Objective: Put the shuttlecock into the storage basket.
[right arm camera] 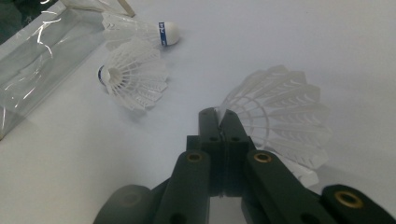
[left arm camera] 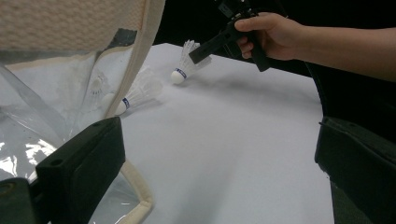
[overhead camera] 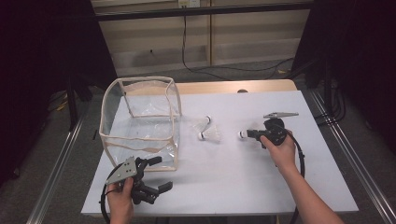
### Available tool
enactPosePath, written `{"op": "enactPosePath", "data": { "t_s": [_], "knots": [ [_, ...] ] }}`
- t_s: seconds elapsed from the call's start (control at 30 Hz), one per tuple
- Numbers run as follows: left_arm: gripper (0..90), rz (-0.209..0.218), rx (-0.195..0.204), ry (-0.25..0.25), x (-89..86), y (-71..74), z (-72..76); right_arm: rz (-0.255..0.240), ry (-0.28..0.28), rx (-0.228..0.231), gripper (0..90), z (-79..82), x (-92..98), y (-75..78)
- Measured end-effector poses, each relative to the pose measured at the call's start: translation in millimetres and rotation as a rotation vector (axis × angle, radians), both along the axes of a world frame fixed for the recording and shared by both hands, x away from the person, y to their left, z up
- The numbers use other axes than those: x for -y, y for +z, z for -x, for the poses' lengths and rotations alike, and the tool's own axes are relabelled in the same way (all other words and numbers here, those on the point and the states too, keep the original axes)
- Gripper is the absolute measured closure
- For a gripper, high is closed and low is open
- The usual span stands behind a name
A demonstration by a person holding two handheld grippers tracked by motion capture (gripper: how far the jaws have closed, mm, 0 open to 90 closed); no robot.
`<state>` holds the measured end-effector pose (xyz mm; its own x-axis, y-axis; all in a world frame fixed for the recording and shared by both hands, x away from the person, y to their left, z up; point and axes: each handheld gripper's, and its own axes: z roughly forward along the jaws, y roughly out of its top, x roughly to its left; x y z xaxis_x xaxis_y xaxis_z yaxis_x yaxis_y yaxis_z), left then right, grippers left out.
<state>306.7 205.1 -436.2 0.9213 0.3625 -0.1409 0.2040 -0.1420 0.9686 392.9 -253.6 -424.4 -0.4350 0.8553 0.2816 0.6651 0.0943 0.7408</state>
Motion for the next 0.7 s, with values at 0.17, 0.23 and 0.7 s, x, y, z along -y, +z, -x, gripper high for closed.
{"op": "enactPosePath", "data": {
  "t_s": [0.17, 0.23, 0.7],
  "knots": [
    [1.9, 0.003, -0.003, -0.004, 0.7, -0.2, 0.0, -0.018, -0.001, 0.012, 90.0, -1.3, -0.4, 2.7],
    [1.8, 0.004, -0.004, -0.003, 0.6, -0.3, 0.0, -0.021, 0.004, 0.016, 90.0, -2.0, -1.9, 4.5],
    [1.8, 0.003, -0.004, -0.006, 0.8, -0.8, 0.1, -0.046, 0.034, 0.034, 89.9, -8.2, -15.6, 10.5]
  ]
}}
